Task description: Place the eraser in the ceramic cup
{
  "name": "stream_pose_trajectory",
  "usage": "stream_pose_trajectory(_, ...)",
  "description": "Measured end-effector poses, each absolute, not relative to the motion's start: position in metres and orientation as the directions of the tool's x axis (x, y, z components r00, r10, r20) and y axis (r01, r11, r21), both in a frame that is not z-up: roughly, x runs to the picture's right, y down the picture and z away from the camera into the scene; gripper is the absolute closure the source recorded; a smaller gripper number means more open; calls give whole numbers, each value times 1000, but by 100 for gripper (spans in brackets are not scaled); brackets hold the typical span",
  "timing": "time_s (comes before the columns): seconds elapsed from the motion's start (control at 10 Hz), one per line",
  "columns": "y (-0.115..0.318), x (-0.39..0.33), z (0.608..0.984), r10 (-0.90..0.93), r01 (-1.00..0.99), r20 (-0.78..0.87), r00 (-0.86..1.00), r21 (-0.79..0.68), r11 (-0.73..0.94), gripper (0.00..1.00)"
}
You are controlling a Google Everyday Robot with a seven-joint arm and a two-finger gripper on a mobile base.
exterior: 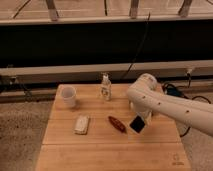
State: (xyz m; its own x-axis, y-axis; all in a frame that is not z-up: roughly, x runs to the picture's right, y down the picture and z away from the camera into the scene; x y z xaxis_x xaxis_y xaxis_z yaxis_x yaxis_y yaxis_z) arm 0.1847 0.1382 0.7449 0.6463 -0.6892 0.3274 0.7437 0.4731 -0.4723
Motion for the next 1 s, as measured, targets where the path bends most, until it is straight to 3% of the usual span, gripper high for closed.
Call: stream_pose_trajectory(1.0,80,105,735,-776,807,304,553,-426,409,99)
